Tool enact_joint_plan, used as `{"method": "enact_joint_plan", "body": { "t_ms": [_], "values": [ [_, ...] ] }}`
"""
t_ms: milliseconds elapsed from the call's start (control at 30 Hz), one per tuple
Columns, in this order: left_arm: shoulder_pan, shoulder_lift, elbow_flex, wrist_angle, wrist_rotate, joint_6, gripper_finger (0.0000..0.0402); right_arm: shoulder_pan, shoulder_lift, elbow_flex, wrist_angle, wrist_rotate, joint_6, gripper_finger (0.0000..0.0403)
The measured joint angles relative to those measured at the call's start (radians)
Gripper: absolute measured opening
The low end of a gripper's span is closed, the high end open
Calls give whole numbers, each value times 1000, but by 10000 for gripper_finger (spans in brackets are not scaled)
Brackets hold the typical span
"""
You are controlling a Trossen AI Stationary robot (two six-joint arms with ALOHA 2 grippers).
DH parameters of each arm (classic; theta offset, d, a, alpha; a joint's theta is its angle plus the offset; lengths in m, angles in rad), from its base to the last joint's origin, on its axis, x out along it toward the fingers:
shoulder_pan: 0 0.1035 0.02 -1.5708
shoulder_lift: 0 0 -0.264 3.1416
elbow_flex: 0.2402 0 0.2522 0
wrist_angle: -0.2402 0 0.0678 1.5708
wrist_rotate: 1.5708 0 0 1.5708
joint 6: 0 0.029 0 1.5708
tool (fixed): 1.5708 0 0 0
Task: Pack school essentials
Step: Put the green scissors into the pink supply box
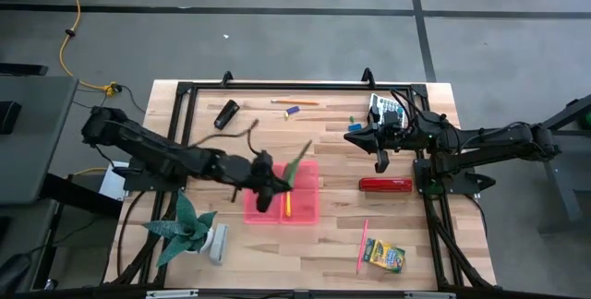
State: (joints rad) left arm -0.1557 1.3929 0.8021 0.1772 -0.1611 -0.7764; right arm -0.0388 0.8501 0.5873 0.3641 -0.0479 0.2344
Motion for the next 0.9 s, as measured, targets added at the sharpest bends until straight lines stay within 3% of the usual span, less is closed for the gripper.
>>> {"method": "enact_joint_plan", "body": {
  "t_ms": [233, 400, 633, 900],
  "values": [
    [-31, 195, 18, -1, 30, -431, 0, 0, 0, 0, -15, 0, 12, 0],
    [-30, 257, 18, 10, 51, -607, 0, 0, 0, 0, -37, 0, 27, 0],
    [-31, 267, 19, 7, 97, -713, 0, 0, 0, 0, -53, 0, 27, 0],
    [-9, 297, 18, 35, 139, -714, 0, 0, 0, 0, -56, 0, 19, 0]
  ]
}}
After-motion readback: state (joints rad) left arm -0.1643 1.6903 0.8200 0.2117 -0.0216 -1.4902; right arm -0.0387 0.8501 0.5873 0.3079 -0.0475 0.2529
